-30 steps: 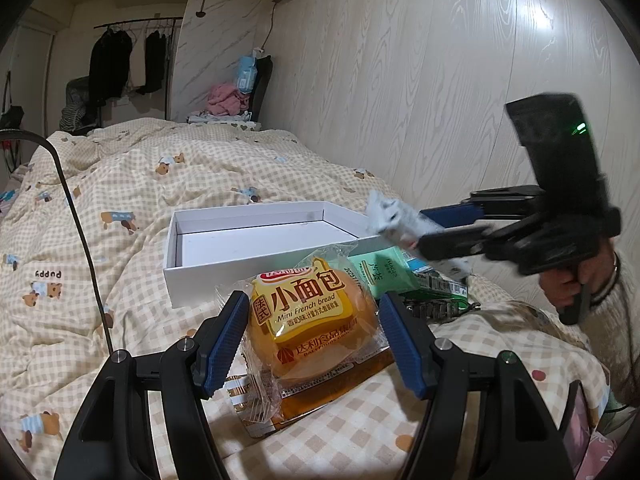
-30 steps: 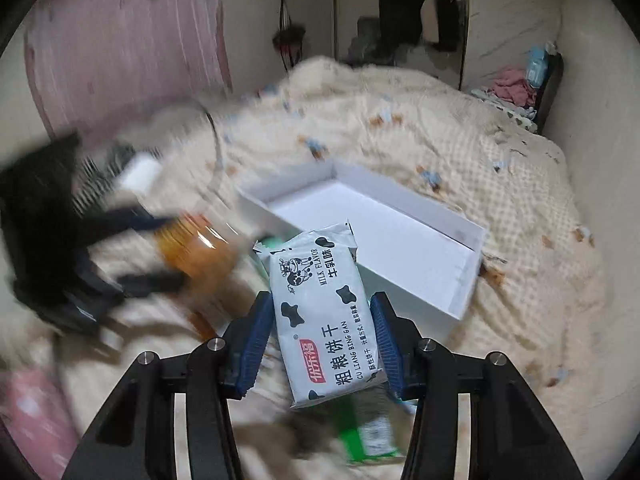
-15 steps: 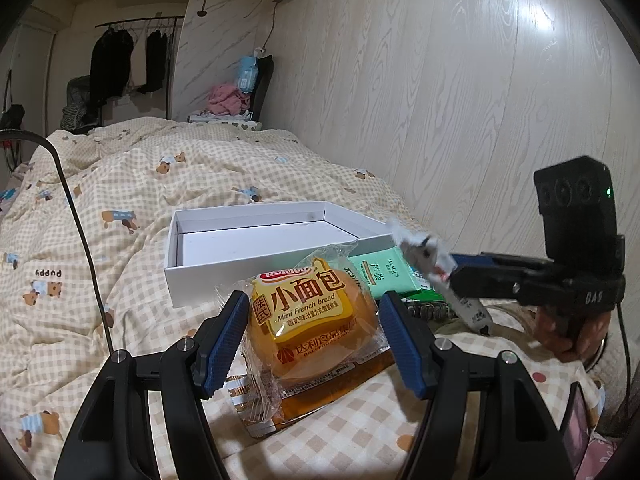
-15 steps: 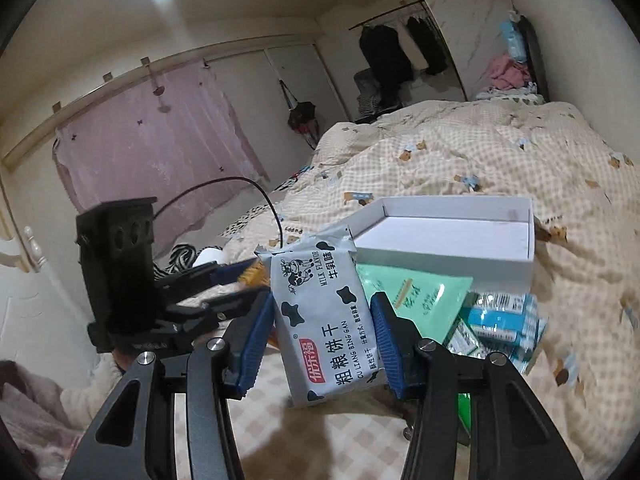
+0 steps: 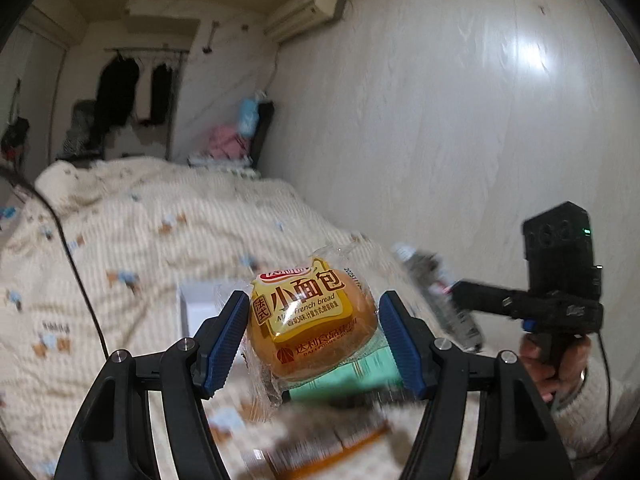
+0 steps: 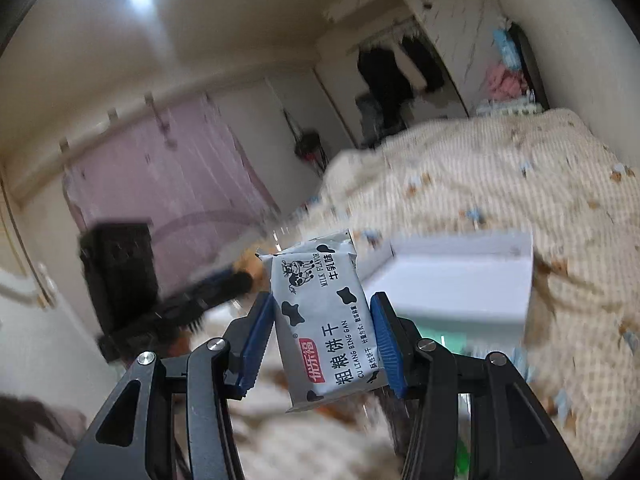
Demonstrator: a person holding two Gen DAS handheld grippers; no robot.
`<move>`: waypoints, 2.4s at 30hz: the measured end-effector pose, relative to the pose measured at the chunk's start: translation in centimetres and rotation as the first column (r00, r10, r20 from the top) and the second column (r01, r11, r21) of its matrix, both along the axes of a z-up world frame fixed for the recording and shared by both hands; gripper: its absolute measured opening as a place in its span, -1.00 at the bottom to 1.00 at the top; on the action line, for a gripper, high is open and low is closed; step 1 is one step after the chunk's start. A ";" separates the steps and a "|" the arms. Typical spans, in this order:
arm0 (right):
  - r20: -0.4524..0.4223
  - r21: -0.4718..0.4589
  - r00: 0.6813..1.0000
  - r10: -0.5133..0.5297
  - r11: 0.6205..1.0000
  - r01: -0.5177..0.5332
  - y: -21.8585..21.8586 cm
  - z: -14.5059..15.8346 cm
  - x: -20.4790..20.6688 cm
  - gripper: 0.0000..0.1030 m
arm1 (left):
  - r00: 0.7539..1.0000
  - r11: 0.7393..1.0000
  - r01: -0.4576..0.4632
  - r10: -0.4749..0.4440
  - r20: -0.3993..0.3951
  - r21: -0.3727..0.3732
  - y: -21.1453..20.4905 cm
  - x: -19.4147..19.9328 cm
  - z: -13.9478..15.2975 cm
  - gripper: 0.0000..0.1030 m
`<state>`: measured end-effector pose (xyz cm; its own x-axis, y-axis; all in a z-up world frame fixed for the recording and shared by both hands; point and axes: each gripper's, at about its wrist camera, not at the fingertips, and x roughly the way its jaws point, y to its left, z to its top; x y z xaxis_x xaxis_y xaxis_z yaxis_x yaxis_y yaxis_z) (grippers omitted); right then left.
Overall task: Organize objects
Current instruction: 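Lower the bun into the white box with the left gripper while the right gripper drops the biscuit packet in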
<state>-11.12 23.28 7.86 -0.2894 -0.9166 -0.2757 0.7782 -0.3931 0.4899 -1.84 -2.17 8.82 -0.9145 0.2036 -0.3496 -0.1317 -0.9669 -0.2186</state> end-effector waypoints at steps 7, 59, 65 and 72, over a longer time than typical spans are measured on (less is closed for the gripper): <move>-0.085 -0.130 0.990 -0.117 0.986 0.105 -0.4 4.2 -3.6 -0.01 | 0.986 0.975 -0.160 0.151 -0.069 -0.157 -0.2 -5.7 3.2 0.37; -0.134 0.709 0.963 -0.235 0.655 0.259 -9.0 -8.2 -12.5 -0.01 | 0.819 0.945 -0.060 0.232 0.526 -0.322 -0.2 -17.0 -11.7 0.36; -0.092 0.733 0.962 -0.258 0.637 0.240 -7.9 -9.7 -12.3 -0.04 | 0.836 0.922 -0.046 0.246 0.490 -0.385 0.8 -16.4 -11.7 0.36; -0.085 0.691 0.968 -0.234 0.686 0.227 -7.2 -9.8 -11.7 -0.04 | 0.855 0.921 -0.065 0.249 0.455 -0.383 0.5 -15.8 -11.6 0.36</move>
